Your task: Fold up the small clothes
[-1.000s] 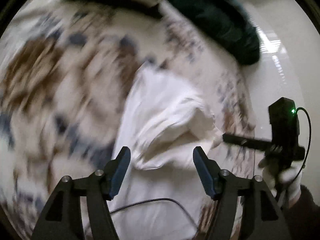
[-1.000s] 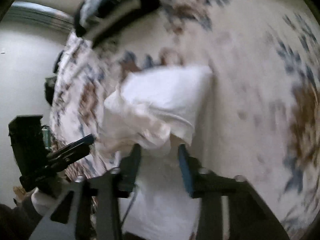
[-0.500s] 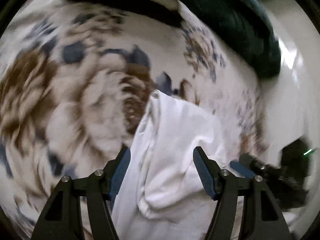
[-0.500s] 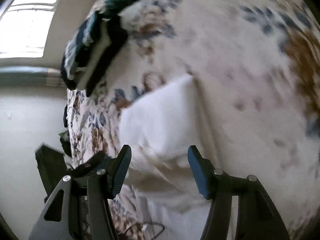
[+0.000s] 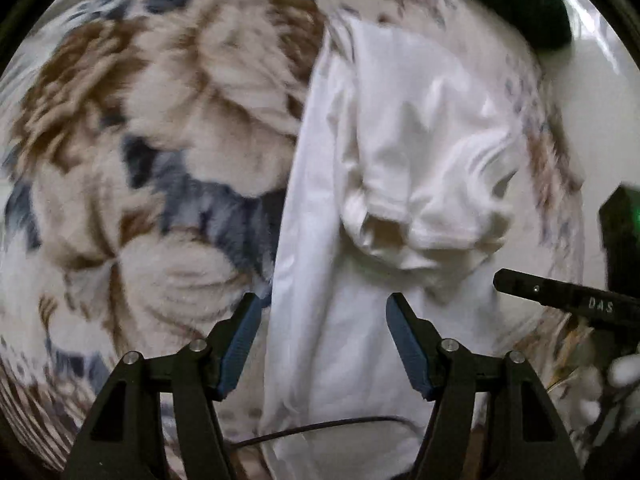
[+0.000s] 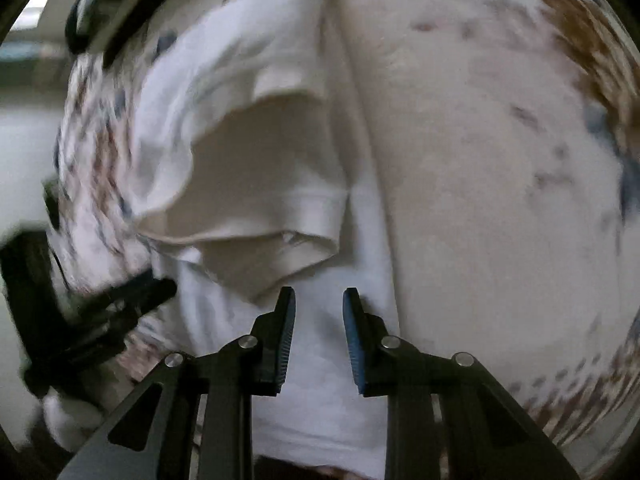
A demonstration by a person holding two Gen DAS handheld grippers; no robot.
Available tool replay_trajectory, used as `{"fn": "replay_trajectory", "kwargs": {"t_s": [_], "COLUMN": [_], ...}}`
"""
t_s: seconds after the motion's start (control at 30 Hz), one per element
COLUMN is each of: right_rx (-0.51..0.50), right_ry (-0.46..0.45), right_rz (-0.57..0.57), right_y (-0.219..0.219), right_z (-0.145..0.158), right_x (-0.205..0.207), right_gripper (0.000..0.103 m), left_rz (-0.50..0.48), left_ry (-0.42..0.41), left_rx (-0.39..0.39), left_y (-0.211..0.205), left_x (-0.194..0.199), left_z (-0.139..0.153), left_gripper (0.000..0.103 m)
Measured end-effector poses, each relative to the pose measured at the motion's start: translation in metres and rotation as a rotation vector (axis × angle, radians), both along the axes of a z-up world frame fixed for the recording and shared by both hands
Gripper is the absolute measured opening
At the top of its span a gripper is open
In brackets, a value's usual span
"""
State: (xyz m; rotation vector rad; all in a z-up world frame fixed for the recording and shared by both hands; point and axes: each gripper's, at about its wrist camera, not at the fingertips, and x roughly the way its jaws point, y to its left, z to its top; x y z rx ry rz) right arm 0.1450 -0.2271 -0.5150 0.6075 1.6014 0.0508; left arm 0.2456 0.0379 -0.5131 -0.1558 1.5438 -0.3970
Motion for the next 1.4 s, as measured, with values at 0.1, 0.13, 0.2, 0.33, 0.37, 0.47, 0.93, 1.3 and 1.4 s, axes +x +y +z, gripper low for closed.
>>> {"fn": "replay_trajectory", "kwargs": {"t_s": [0.1, 0.13, 0.2, 0.33, 0.37, 0.47, 0.93, 1.3, 1.4], "right_rx": [0.116, 0.160, 0.280, 0.432, 0.423, 0.386, 0.175, 0.249, 0.053], "right_ry": [-0.096, -0.120, -0.148, -0.130, -0.118, -0.075, -0.032, -0.076, 0.026], "right_rz": [-0.167, -0.226, -0.349, -0.586, -0.629, -0.704, -0.589, -0.476, -0.357], "right_y": [-0.020, -0.026, -0.033, -0.039, -0.041, -0.039, -0.082, -0.047, -0.030], "right_z": [0.026, 0.031, 0.032, 0.003, -0.004, -0.018, -0.017, 0.009, -0.014], "right_x": [0.000, 0.002, 0.007, 0.022, 0.023, 0.022, 0.005, 0.017, 0.024], "right_gripper": [0.029, 0.038, 0.064, 0.072, 0.062, 0.004, 0.000, 0.070, 0.051], "left_rz": [0.182, 0.240, 0.315, 0.344, 0.326, 0.285, 0.214, 0.148, 0.147], "left_ry": [0.034, 0.050, 0.068, 0.033, 0.017, 0.019, 0.027, 0.029, 0.057], "left_rx": [-0.145, -0.203, -0.266, -0.256, -0.215, -0.144, -0.095, 0.001, -0.025], "left_y": [0.021, 0.025, 0.026, 0.017, 0.011, -0.002, -0.002, -0.006, 0.005], "left_x": [0.008, 0.014, 0.025, 0.045, 0.050, 0.057, 0.053, 0.049, 0.044], "left_z": [0.010, 0.009, 0.004, -0.007, -0.012, -0.023, -0.023, -0.026, -0.030], "left_gripper": [0.063, 0.063, 0.063, 0.062, 0.061, 0.061, 0.063, 0.063, 0.063]}}
